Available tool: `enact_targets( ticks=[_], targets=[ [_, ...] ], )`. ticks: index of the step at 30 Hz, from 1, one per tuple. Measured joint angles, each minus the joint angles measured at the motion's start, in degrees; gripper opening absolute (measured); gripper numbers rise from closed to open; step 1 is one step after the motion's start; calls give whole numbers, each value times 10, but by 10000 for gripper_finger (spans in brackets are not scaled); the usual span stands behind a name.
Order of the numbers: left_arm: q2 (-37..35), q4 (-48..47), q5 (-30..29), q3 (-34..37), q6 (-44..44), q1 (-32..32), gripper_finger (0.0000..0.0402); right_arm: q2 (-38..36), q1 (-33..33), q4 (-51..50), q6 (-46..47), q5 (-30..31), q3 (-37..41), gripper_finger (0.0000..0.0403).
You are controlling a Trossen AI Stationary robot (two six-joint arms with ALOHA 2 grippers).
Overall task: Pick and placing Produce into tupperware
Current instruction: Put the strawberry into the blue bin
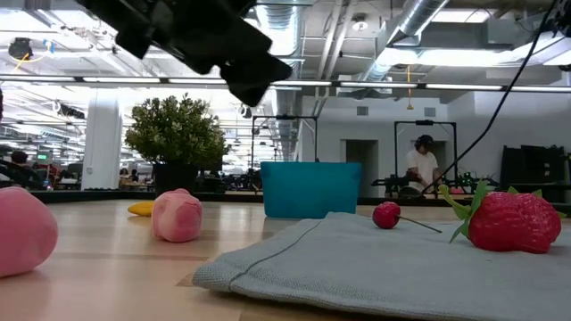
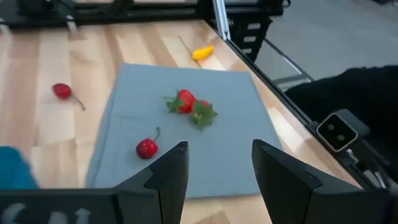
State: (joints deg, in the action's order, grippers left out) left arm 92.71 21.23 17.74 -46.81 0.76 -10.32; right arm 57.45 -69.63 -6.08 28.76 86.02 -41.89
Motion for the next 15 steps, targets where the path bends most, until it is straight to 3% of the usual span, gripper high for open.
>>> enact_targets(
  ticks=[15],
  targets=[
    [144, 2, 5, -129, -23, -15, 167, 0, -24, -74, 104, 30, 0, 118]
  ],
)
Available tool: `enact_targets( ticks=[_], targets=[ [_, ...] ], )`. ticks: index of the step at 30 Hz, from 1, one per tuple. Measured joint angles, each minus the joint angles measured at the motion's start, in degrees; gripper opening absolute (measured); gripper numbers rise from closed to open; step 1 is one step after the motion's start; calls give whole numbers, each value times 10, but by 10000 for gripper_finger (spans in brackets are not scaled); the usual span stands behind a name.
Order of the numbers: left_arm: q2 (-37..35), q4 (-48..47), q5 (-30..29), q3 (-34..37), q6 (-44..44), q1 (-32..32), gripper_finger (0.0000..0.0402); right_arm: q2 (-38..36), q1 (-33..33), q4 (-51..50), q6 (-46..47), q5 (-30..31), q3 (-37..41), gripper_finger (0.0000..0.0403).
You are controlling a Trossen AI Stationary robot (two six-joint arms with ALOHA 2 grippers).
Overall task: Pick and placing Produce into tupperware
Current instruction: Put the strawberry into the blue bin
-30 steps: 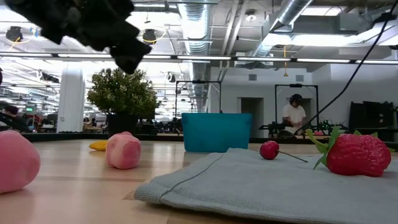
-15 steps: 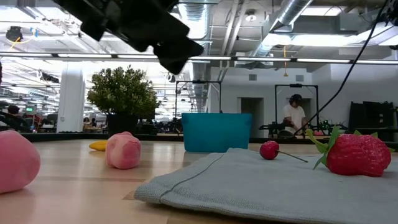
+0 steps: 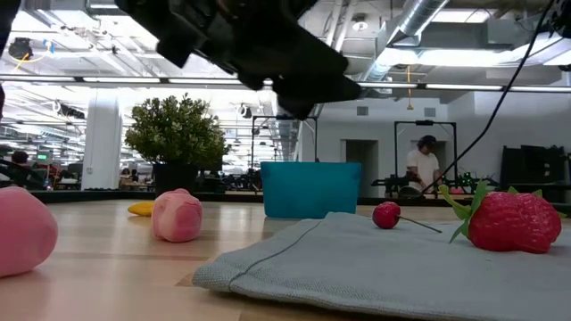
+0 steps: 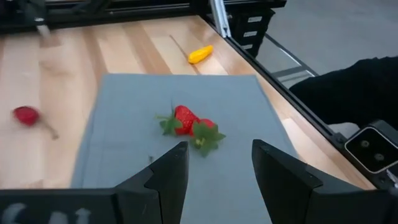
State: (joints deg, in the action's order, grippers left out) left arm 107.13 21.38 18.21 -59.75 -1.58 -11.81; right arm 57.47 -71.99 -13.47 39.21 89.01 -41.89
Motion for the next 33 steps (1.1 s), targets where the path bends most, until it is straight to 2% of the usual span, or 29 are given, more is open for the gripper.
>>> enact_targets(
  ticks=[8, 14, 23, 33],
  targets=[
    [82, -24, 34, -73, -9, -1, 167, 0, 1, 0, 4, 0, 0, 118],
    [121, -58, 23, -121, -28, -4, 167, 0, 1, 0, 14, -2, 0, 118],
    [123, -73, -5, -127, -45, -4, 167, 0, 1, 0, 14, -4, 0, 118],
    [154, -40, 4, -138, -31, -8, 167, 0, 1, 2, 15, -5, 0, 118]
  ],
)
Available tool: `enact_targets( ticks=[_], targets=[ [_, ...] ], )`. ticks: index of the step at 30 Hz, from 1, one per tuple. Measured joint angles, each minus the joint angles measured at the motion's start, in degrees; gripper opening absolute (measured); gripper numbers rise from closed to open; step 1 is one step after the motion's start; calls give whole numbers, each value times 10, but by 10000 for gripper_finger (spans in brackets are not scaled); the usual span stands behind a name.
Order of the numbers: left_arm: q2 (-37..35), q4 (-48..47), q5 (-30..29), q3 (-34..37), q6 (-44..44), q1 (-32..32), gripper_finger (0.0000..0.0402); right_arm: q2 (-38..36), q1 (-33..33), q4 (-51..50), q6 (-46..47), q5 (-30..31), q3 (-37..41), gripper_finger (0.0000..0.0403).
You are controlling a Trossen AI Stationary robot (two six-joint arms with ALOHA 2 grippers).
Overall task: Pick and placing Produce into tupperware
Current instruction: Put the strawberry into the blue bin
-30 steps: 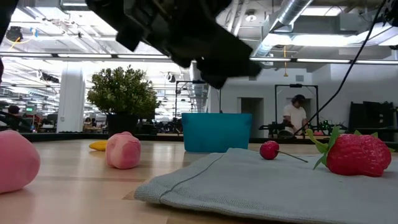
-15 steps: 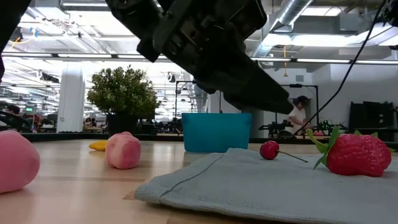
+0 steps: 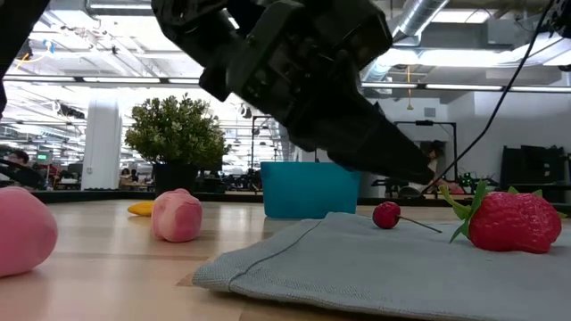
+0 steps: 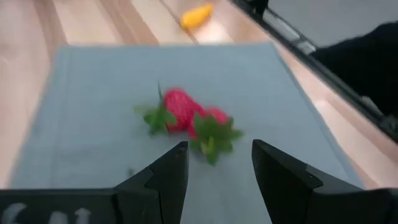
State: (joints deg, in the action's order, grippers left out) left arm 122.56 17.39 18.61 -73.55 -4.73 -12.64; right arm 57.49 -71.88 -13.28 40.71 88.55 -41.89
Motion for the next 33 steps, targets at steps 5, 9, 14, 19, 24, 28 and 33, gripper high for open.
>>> enact_targets(
  ticks=[5, 9, 14, 19, 24, 28, 33],
  targets=[
    [8, -2, 5, -24, -4, -4, 167, 0, 0, 0, 5, 0, 0, 118],
    [34, -29, 5, -44, -5, -11, 167, 0, 0, 1, 5, 0, 0, 118],
    [42, -34, 4, -54, -4, -13, 167, 0, 0, 1, 9, -2, 0, 118],
    [42, -27, 2, -54, -4, -6, 161, 0, 0, 1, 10, -2, 0, 118],
    [42, -48, 5, -54, -3, -4, 111, 0, 0, 1, 10, -4, 0, 118],
    [42, -38, 6, -54, -3, -5, 53, 0, 0, 0, 10, -4, 0, 118],
    [42, -42, 11, -54, -5, -5, 7, 0, 0, 0, 13, -7, 0, 118]
  ],
)
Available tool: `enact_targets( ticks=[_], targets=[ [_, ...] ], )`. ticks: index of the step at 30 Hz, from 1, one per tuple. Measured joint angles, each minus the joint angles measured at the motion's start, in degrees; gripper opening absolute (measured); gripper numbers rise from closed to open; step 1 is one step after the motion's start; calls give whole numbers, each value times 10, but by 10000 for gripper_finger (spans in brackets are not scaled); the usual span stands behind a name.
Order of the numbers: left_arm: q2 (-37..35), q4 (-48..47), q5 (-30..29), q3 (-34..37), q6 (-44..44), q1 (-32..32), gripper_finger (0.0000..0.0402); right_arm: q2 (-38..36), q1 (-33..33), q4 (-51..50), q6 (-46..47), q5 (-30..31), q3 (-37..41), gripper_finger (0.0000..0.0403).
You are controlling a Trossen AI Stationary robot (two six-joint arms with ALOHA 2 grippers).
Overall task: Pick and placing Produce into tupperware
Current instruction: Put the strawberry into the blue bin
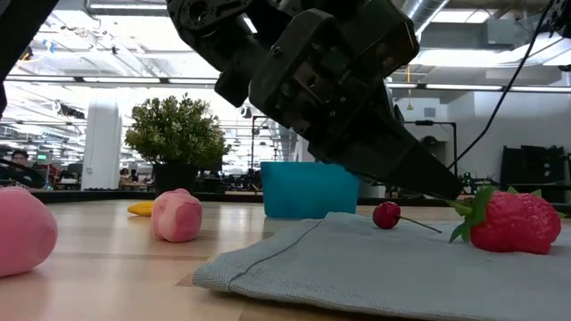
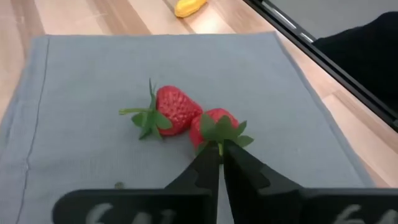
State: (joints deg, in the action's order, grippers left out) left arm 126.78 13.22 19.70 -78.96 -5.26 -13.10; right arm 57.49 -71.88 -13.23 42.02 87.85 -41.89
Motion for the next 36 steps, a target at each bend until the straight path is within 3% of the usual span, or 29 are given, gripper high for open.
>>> enact_targets(
  ticks=[10, 18, 27, 36],
  targets=[
    [-6, 32, -4, 0, 29, 14, 2, 0, 0, 0, 0, 0, 0, 118],
    [-61, 15, 5, 1, 13, 37, 1, 0, 0, -3, -3, 1, 0, 118],
    [-206, -60, -19, 16, -44, 59, 0, 0, 6, -17, -4, 7, 0, 118],
    [-406, -86, -75, 89, -61, 74, 0, 0, 34, -33, -5, 6, 0, 118]
  ],
)
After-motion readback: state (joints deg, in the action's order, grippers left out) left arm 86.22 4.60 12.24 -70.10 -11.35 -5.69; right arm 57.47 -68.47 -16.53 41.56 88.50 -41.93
